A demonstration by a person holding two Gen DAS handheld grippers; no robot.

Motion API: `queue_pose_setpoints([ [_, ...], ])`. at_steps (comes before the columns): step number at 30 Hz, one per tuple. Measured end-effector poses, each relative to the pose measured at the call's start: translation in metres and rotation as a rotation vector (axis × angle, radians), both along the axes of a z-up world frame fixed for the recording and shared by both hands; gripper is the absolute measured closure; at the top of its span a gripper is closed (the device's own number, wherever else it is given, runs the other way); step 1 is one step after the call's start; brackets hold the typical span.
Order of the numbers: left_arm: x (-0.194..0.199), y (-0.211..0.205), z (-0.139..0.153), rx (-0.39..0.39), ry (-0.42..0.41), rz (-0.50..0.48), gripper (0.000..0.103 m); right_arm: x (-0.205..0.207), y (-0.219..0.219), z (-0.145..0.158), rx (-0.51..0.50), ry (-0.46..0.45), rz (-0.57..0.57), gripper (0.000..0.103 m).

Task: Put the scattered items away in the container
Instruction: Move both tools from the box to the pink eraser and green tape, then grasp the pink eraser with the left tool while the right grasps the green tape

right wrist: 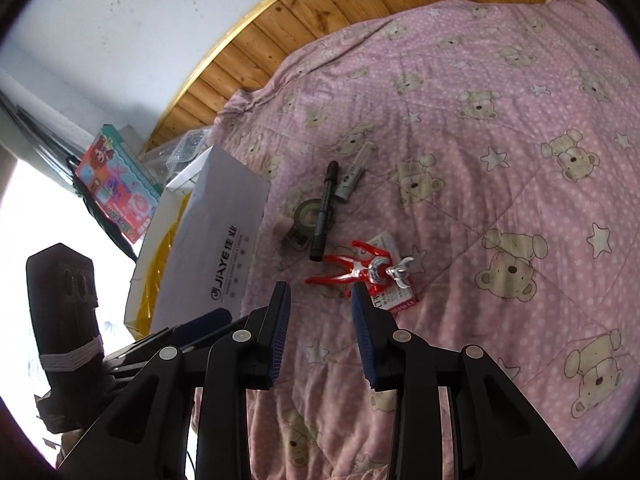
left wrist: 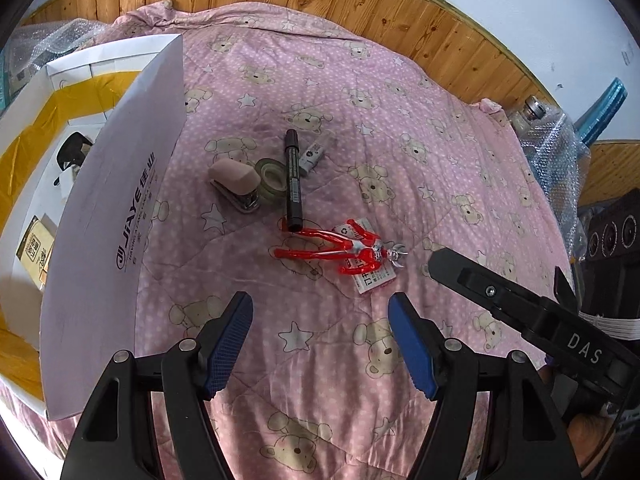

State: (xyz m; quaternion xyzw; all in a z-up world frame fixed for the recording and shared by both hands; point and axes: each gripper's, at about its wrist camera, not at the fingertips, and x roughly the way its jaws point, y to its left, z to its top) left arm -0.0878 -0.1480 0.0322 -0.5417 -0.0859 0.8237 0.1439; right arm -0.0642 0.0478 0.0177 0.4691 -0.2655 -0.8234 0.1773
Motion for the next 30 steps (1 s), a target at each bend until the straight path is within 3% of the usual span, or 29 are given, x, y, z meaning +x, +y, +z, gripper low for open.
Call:
queue_pose_setpoints([
  [20,-0.084,-0.023,-0.05,-0.02,-0.076,0.178,0.032,-0.044,0.004,-0.065,-0.004,-0.142,0.002,0.065],
  [30,-0.123,-0.035,-0.076,-0.044,-0.108,0.303,0.032,-0.058,0.002,-0.065,0.015,-0.129,0.036,0.065],
])
